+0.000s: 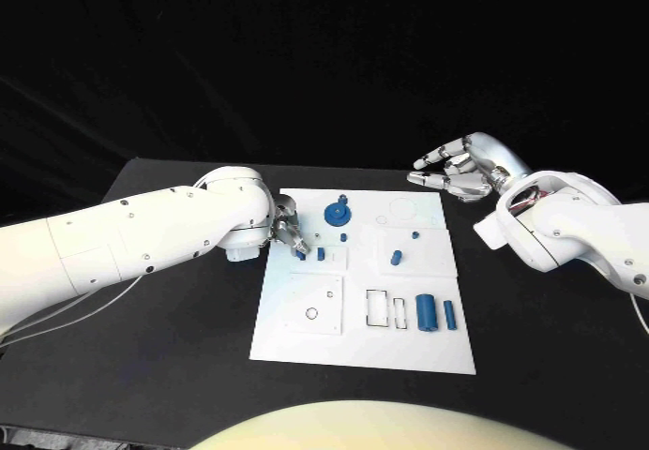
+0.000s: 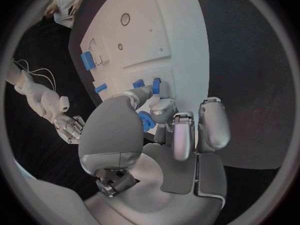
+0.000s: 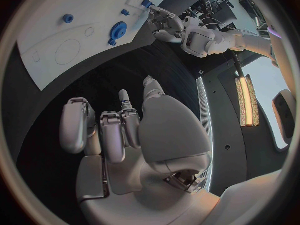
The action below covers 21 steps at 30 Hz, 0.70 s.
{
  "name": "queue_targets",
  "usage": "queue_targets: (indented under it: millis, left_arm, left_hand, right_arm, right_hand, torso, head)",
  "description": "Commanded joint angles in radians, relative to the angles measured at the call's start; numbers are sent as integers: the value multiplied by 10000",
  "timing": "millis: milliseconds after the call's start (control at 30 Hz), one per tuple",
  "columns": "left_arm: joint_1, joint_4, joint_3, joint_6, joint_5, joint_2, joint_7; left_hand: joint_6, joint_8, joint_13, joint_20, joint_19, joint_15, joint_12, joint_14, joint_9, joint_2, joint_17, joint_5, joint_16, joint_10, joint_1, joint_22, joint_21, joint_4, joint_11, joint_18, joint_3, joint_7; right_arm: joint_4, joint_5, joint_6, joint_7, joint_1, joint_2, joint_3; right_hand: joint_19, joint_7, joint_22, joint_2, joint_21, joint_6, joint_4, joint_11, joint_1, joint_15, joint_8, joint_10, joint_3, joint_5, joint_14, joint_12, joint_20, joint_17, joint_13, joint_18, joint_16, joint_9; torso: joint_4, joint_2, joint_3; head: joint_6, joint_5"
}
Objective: Assemble the parts on the task board
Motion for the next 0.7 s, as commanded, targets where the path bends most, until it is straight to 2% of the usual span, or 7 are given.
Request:
queue_targets:
  millis: [33, 333, 700]
  left_arm:
    - [-30, -16, -22, 255, 50, 27, -317]
    - [-29, -28, -22, 308, 54, 31, -324]
    - [-29, -44, -23, 222, 50, 34, -323]
  left_hand:
    - [279, -5, 24, -29, 27, -66, 24, 1051, -33, 3, 2634, -62, 64, 47, -183, 5, 49, -166, -27, -184, 11, -170]
    - [364, -81, 56, -50, 26, -81, 8, 1051, -71, 101, 2634, -64, 64, 41, -371, 2, 39, 139, -34, -183, -605, -179]
    - [498, -168, 165, -55, 34, -81, 50, 1051, -113, 229, 2634, -78, 64, 69, -651, 16, 37, 721, -34, -186, -1637, -179]
  right_arm:
    - [17, -56, 138, 49, -6, -9, 0]
    - [24, -62, 146, 50, -5, -17, 0]
    - [32, -62, 129, 63, -5, -22, 0]
  right_hand:
    - [-22, -44, 349, 55, -68, -5, -8, -68, -60, -86, 57, 7, -49, 69, 837, -9, -61, 1816, 1124, 55, -45, -5]
    - [-22, -44, 349, 55, -68, -5, -8, -68, -60, -86, 57, 7, -49, 69, 837, -9, -61, 1816, 1124, 55, -45, -5]
    - [-30, -44, 337, 49, -86, -9, -14, -68, -59, -86, 58, -4, -55, 69, 833, -20, -61, 1801, 1112, 59, -53, -6]
  torso:
    - [0, -1, 0]
    - [12, 3, -7]
    - [2, 5, -5]
  head:
    - [-3, -7]
    - [-7, -15]
    - [-2, -6]
